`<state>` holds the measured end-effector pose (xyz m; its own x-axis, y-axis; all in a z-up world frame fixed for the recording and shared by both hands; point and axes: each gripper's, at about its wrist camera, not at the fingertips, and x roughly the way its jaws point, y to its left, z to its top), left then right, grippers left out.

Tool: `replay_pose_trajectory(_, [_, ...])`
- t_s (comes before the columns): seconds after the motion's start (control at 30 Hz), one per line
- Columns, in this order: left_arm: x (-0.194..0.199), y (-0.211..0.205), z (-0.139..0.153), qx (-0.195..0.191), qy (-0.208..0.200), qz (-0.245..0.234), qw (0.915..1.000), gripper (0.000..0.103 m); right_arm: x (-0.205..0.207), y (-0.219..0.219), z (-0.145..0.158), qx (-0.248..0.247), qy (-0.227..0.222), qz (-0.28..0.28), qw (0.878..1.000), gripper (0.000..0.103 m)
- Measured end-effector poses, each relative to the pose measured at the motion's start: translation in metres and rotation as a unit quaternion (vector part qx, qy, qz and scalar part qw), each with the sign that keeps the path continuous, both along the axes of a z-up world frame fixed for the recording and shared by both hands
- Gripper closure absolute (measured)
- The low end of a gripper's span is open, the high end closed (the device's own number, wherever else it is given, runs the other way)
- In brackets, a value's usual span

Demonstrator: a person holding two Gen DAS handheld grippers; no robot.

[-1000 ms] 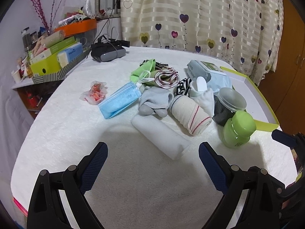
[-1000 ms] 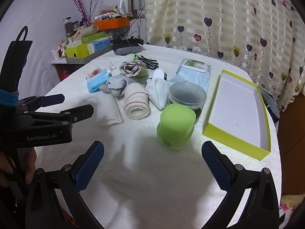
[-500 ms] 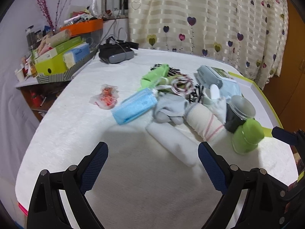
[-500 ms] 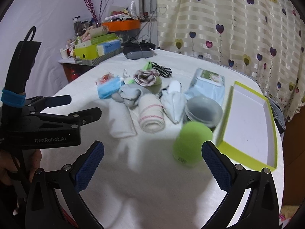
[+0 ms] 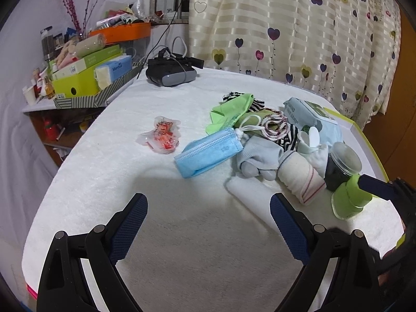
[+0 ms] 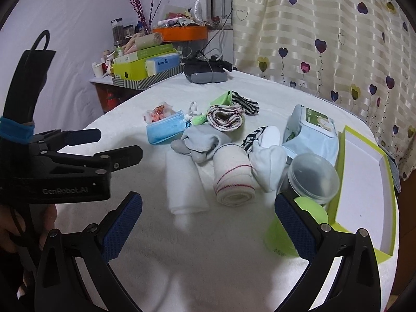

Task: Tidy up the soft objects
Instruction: 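Grasp the white rolled towel with red stripes with the right gripper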

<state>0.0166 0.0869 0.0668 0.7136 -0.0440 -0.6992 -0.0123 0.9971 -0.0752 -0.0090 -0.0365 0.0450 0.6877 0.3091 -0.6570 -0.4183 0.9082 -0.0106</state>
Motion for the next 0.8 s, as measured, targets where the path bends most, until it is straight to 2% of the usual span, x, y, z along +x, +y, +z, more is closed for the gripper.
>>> replay_pose_trajectory(0.07, [0.003, 0.005, -0.001, -0.005, -0.001, 0.0, 1.0, 0.007, 0.005, 0.003, -0.001, -0.006, 0.001, 0.002, 1.0, 0.015])
replay_pose_trajectory(0.27, [0.019, 0.014, -0.001, -0.007, -0.003, -0.009, 0.9999, 0.007, 0.024, 0.009, -0.008, -0.025, 0.008, -0.003, 1.0, 0.019])
replay_pose_trajectory(0.4, [0.031, 0.014, -0.009, -0.025, 0.019, -0.024, 0.9992, 0.007, 0.035, 0.015, -0.016, -0.04, 0.021, -0.001, 0.999, 0.035])
replay_pose_trajectory(0.63, [0.032, 0.008, -0.025, -0.044, 0.037, -0.025, 0.998, 0.007, 0.056, 0.012, -0.031, -0.057, 0.053, -0.015, 0.997, 0.036])
replay_pose_trajectory(0.8, [0.029, 0.013, -0.025, -0.052, 0.034, -0.012, 0.998, 0.007, 0.064, 0.015, -0.039, -0.072, 0.061, -0.017, 0.995, 0.036])
